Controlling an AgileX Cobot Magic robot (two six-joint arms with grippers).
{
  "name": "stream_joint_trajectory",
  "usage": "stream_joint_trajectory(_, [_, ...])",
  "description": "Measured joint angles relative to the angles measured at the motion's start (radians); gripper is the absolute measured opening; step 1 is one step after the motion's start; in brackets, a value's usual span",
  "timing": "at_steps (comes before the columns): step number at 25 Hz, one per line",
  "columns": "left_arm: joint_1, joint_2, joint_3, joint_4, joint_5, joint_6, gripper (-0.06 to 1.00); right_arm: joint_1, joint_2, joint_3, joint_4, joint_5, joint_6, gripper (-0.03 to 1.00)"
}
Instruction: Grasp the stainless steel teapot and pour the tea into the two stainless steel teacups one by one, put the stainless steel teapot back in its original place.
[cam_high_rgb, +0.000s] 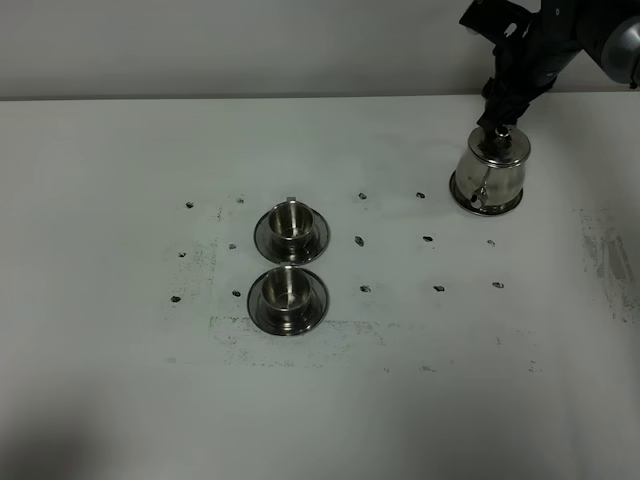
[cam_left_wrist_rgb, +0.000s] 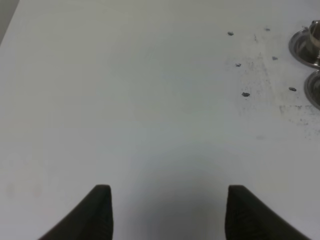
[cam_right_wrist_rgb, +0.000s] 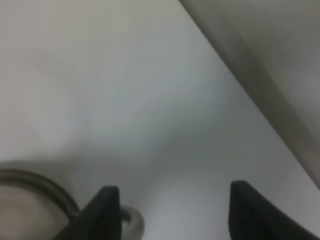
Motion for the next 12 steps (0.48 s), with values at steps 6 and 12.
stream_joint_trajectory(6, [0.0, 0.0, 0.0, 0.0, 0.0, 0.0, 0.49, -0.017, 0.0, 0.0, -0.01, 0.039, 0.0, 0.49])
stream_joint_trajectory(12, [0.0, 0.0, 0.0, 0.0, 0.0, 0.0, 0.49, -0.03, 0.0, 0.0, -0.01, 0.067, -0.001, 0.49])
